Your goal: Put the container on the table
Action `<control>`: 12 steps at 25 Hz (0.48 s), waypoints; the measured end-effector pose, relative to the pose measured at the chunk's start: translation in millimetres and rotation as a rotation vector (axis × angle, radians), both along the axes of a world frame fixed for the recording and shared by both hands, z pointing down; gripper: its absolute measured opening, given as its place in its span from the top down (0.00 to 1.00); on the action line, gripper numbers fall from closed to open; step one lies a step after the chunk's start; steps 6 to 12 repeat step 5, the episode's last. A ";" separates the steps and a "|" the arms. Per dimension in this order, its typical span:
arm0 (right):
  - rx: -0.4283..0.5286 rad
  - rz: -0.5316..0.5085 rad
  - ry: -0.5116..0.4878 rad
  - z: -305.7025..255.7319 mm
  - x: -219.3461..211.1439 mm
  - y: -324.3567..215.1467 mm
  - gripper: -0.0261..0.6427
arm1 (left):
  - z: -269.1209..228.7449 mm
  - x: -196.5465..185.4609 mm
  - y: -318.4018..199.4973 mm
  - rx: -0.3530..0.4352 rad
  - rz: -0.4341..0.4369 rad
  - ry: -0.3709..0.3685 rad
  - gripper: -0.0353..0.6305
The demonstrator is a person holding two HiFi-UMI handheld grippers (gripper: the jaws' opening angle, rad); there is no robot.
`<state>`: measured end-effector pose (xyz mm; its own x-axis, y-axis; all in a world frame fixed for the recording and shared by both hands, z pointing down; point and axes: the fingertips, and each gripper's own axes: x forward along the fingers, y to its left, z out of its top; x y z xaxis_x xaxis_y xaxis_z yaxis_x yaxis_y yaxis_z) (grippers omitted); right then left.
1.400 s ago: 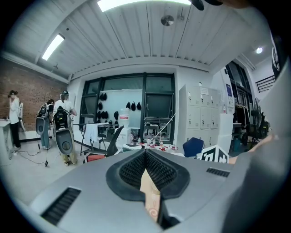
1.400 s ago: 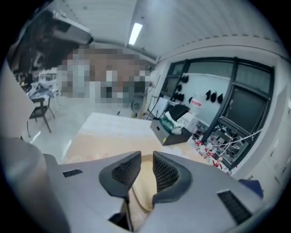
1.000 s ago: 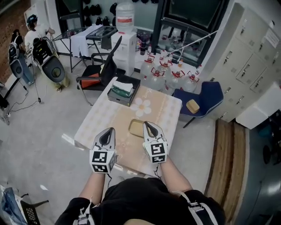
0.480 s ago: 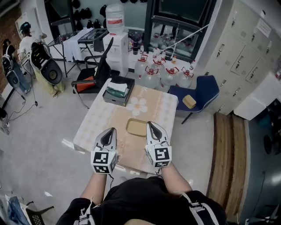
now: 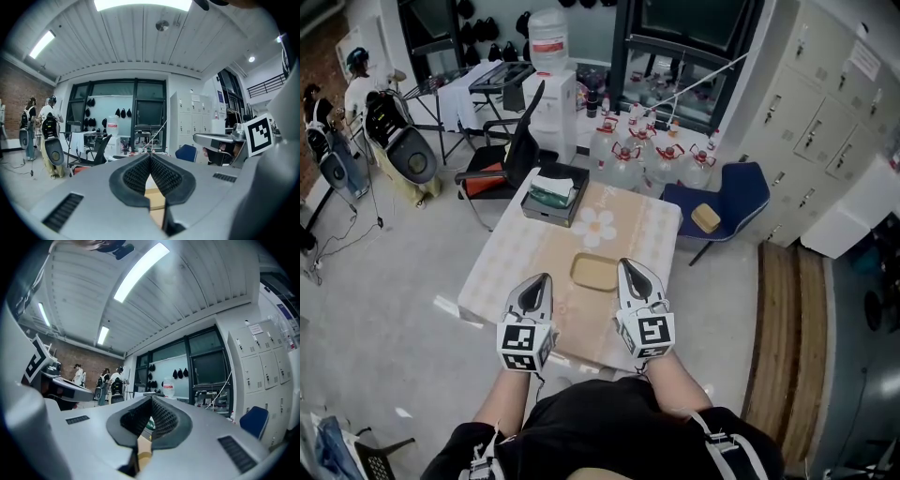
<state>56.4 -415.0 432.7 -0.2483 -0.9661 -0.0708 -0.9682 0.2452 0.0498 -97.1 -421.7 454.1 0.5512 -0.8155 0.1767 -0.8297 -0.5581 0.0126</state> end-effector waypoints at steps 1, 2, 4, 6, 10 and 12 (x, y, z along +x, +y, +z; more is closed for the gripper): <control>0.000 0.000 0.001 0.6 0.6 0.0 0.94 | 0.4 0.7 0.0 0.001 0.001 0.000 0.93; 0.001 0.000 0.002 1.3 1.0 -0.2 0.94 | 0.7 1.4 -0.3 0.002 0.001 0.001 0.93; 0.003 -0.001 0.002 2.5 1.7 -1.4 0.94 | 1.4 2.7 -1.5 0.003 0.000 0.002 0.93; 0.004 -0.002 0.003 3.1 2.1 -2.1 0.94 | 1.8 3.3 -2.2 0.004 0.000 0.003 0.93; 0.004 -0.002 0.003 3.1 2.1 -2.1 0.94 | 1.8 3.3 -2.2 0.004 0.000 0.003 0.93; 0.004 -0.002 0.003 3.1 2.1 -2.1 0.94 | 1.8 3.3 -2.2 0.004 0.000 0.003 0.93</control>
